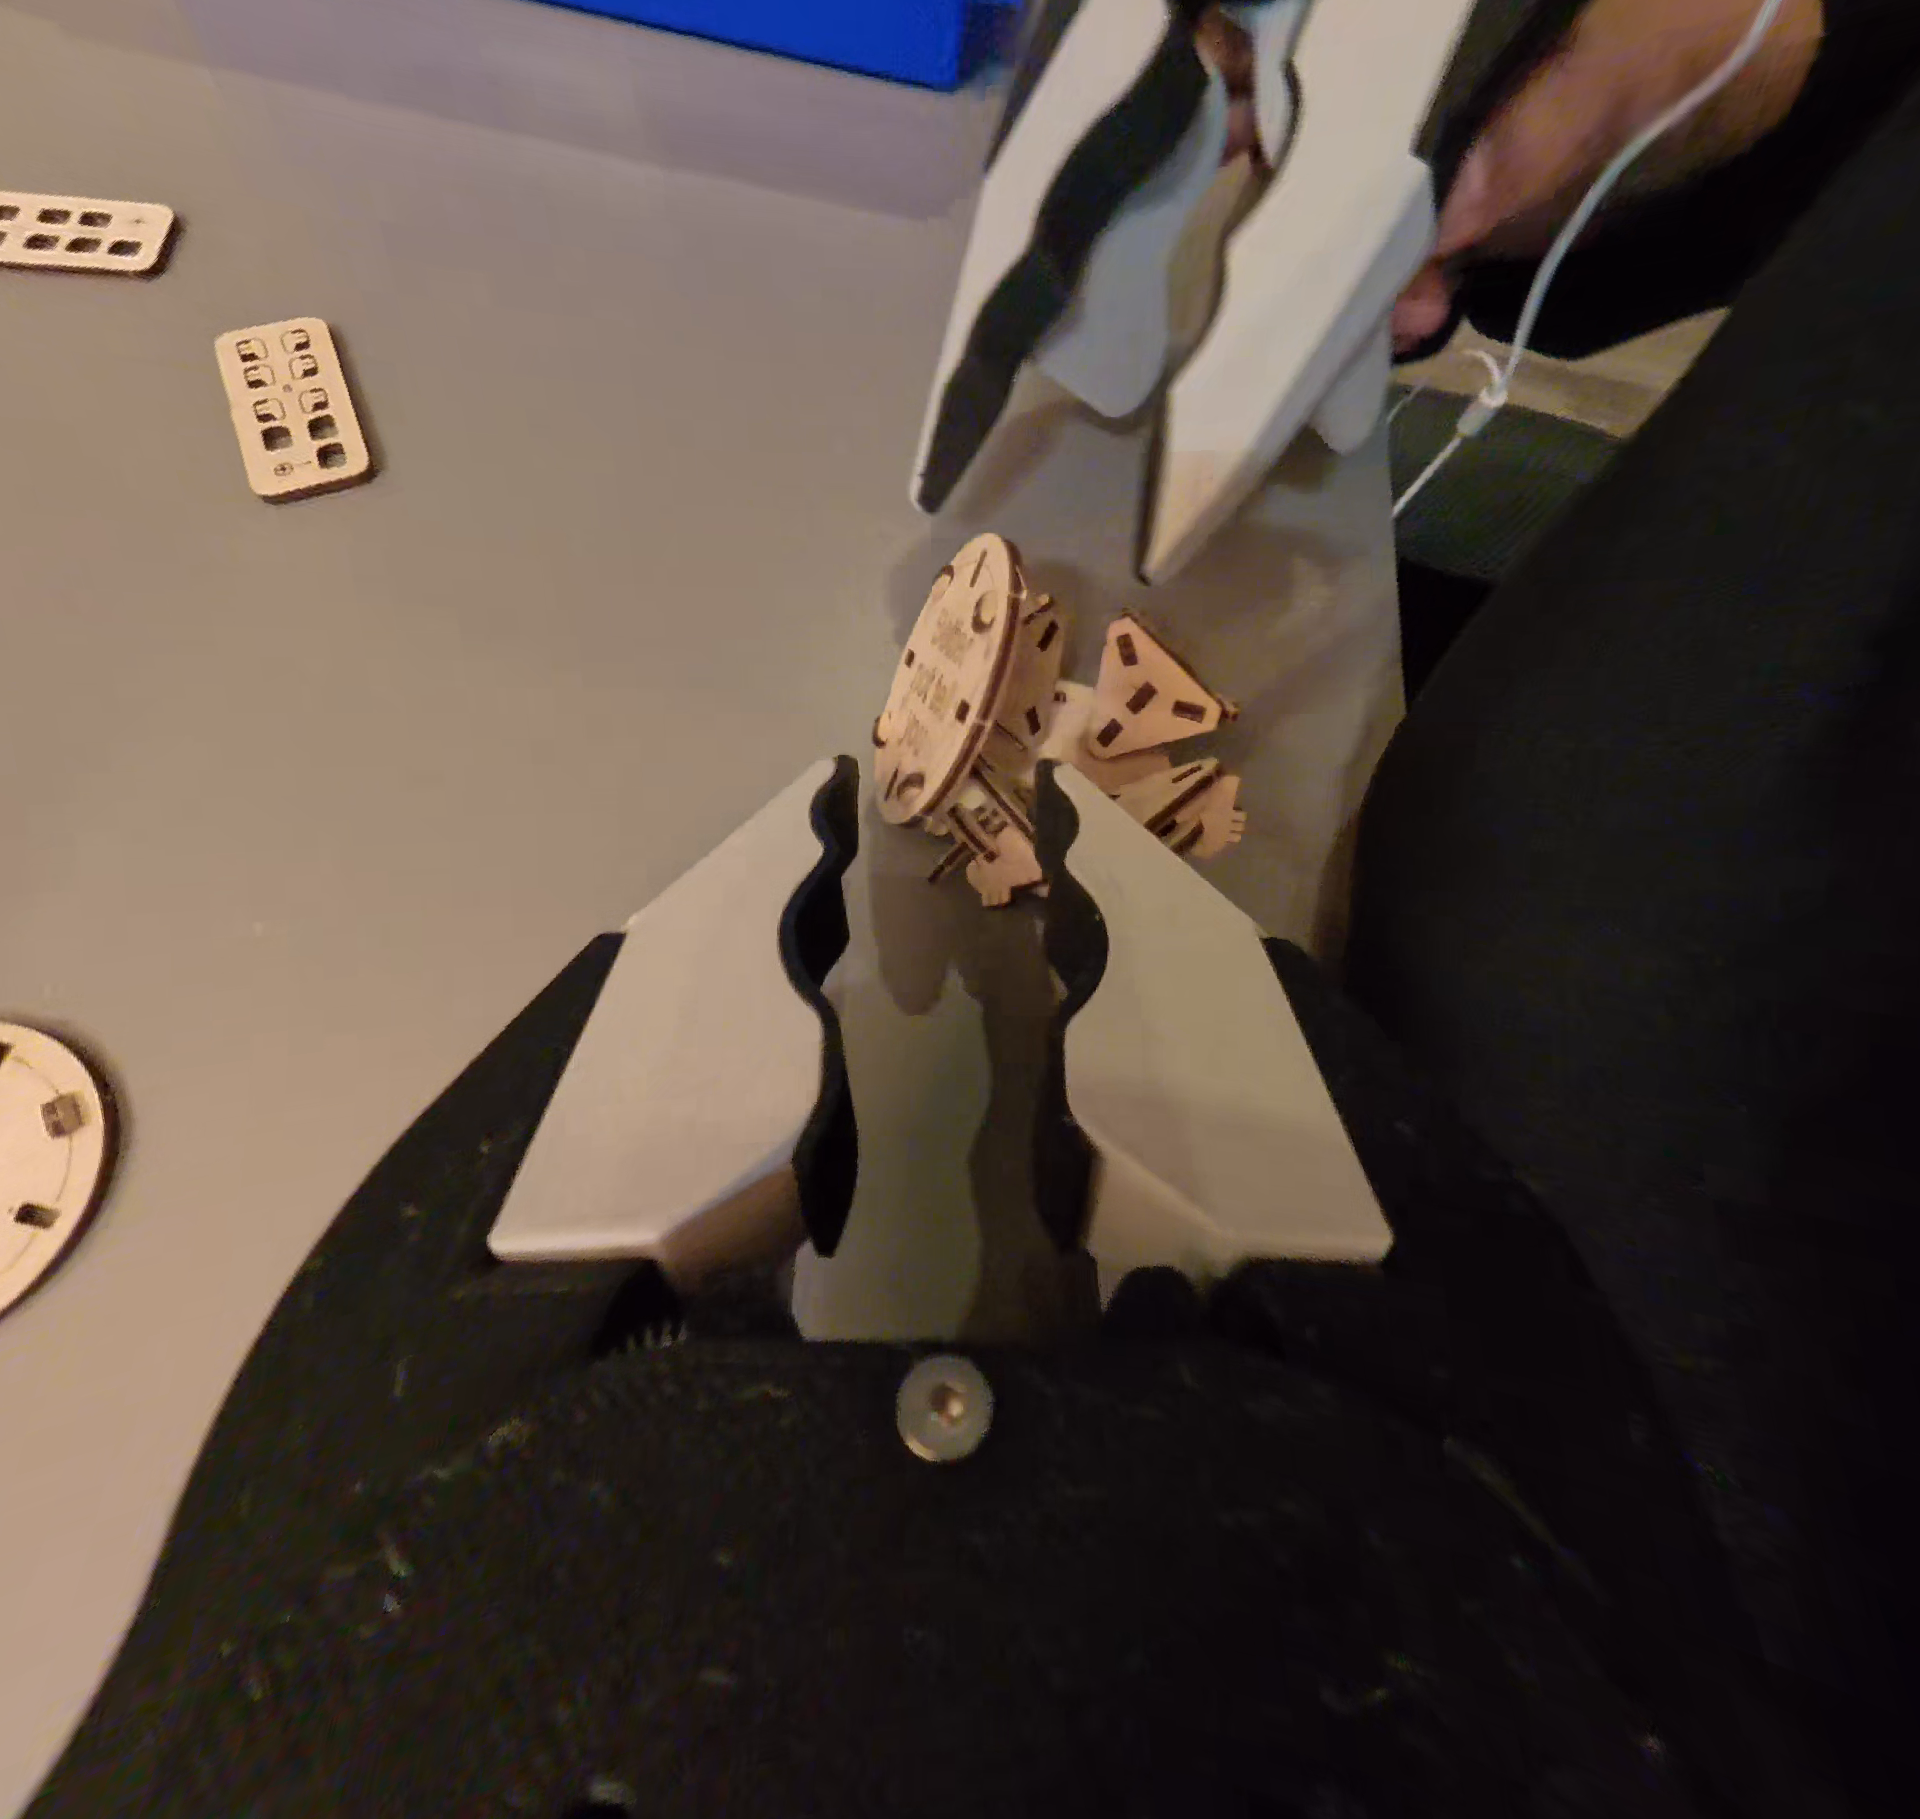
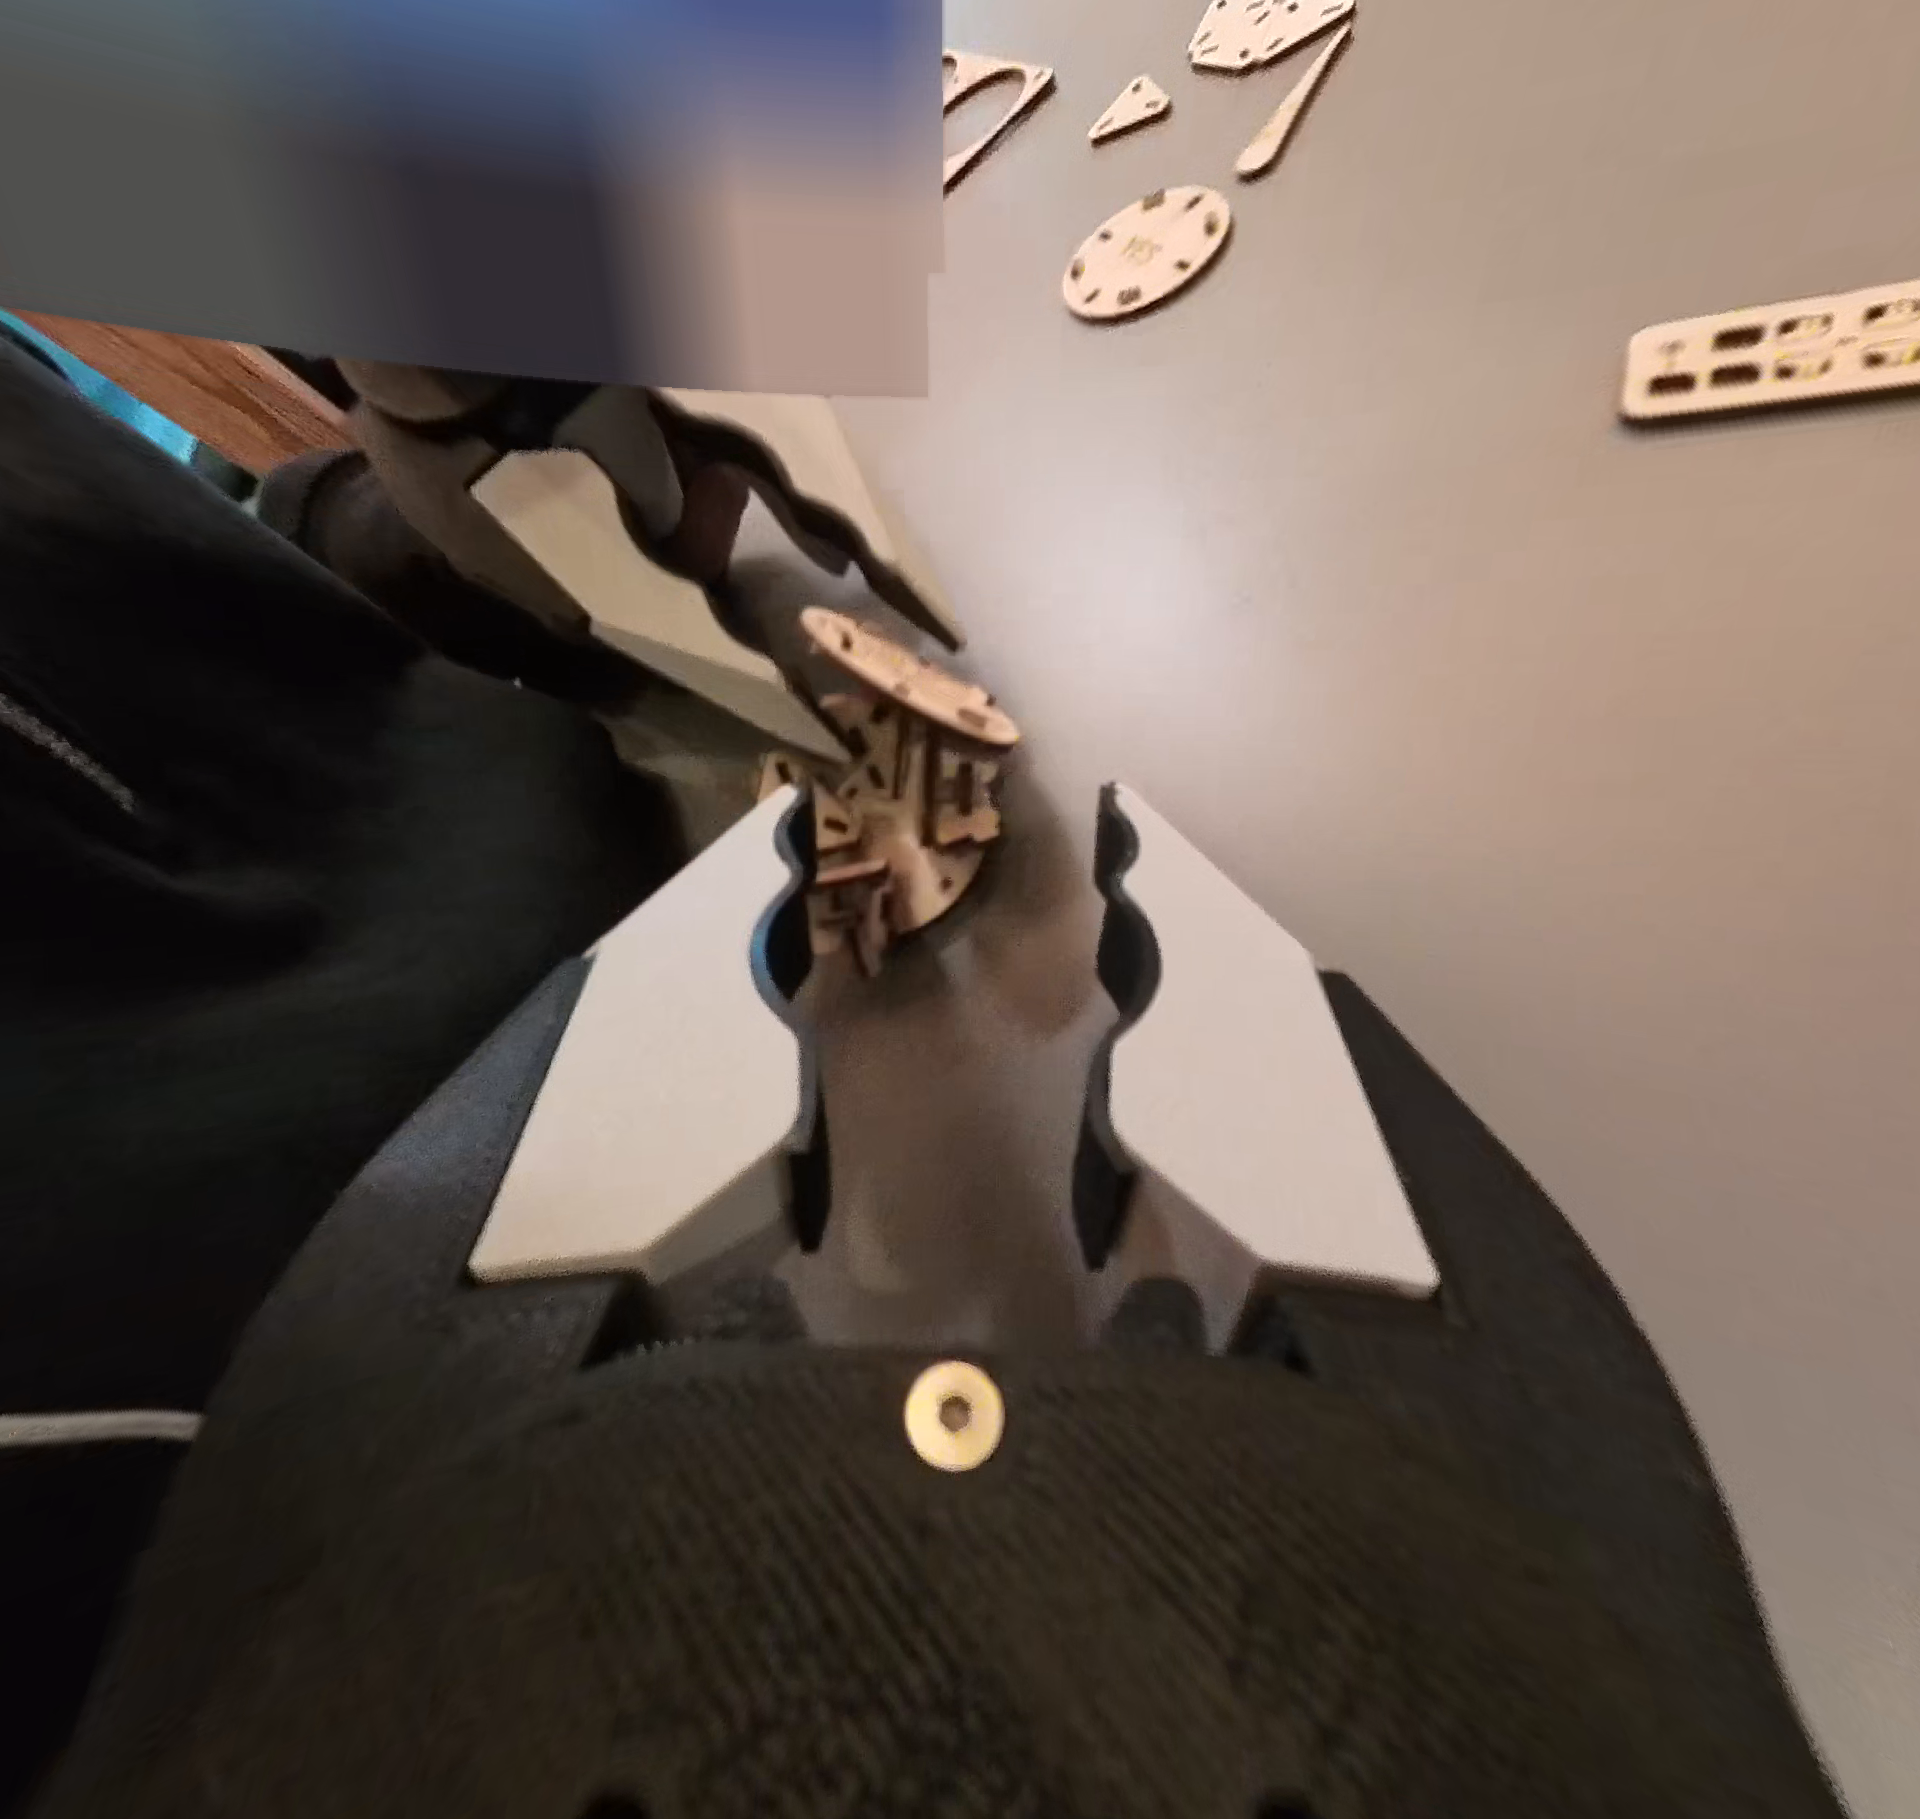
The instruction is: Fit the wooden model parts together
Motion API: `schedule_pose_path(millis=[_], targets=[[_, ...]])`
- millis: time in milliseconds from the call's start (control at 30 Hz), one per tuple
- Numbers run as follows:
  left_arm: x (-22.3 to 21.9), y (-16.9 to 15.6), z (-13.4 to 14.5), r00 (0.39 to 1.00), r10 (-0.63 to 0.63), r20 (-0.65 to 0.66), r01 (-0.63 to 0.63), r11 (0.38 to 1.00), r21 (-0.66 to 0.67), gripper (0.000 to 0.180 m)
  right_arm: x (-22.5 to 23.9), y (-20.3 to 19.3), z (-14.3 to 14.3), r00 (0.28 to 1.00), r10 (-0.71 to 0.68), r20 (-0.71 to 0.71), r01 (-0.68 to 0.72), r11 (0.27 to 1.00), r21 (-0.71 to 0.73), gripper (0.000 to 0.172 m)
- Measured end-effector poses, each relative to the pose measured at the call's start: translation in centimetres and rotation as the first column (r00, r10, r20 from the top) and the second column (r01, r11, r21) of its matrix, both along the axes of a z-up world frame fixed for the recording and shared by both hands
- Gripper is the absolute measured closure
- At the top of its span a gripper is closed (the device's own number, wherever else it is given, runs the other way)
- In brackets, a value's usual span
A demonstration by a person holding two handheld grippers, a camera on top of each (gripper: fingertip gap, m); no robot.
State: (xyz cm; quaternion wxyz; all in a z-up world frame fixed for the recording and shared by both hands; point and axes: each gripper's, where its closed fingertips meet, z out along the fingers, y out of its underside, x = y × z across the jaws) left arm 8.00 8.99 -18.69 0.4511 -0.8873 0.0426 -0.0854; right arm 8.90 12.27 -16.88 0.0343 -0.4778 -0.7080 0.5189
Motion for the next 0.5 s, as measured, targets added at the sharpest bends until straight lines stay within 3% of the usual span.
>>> schedule_pose_path(millis=[267,500], targets=[[0.1,-1.3,1.3,0.994,0.093,0.055,-0.097,0.992,0.078,0.144,3.4,-2.5,-2.2,0.999,-0.023,-0.046,0.030,0.987,0.157,0.099],[0.4,-3.2,3.0,0.962,0.163,0.218,-0.200,0.967,0.160,0.140,1.8,-2.8,-3.2,0.996,-0.013,-0.087,0.038,0.953,0.300,0.091]])
